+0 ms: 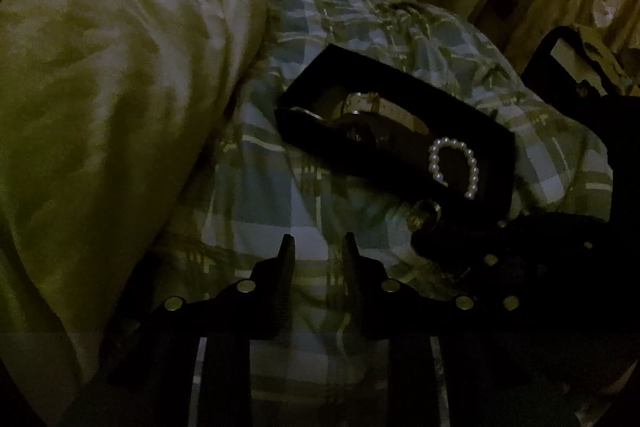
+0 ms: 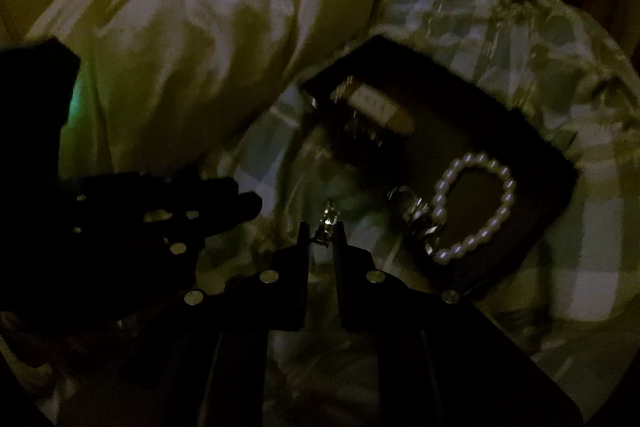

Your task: Organize jewelry

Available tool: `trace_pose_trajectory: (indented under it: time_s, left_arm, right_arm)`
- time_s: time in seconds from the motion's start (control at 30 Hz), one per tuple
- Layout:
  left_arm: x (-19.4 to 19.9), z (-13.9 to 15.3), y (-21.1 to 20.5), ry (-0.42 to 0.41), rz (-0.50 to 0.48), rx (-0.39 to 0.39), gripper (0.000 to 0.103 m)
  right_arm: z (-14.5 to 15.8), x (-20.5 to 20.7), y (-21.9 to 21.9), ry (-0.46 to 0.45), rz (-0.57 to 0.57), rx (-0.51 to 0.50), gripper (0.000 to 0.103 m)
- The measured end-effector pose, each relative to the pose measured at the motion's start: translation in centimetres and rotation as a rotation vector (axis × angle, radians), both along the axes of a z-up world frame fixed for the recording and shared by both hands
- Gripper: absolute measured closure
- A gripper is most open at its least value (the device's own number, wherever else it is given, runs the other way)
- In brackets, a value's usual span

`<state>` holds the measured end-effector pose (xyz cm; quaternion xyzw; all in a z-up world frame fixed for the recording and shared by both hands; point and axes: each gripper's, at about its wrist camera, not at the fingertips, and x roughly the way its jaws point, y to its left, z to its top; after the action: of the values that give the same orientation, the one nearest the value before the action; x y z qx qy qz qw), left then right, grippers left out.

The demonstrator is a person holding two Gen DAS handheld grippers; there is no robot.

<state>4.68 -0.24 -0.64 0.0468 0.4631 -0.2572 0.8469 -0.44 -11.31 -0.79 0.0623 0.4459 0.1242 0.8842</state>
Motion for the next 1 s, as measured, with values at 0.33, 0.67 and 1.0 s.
trace_pose_trajectory:
  time_s: [0.33,0.67,1.0]
  left_arm:
    - [-0.2,0.4,-0.4,-0.029,-0.004,0.026,0.079]
    - [0.0,0.4,-0.2,-0.026,0.013,0.037,0.079]
    - [1.0,2.6,3.1,-0.071,0.110,0.009,0.046]
  right_arm:
    - [3.3,1.8,-3.4,-0.165,-0.159,-0.038,0.091]
    - [1.4,3.6,-5.1,-0.083,-0.252,-0.051,0.091]
    - [2.1,2.2,-2.7,-0.146,-0.138,-0.078,0.066]
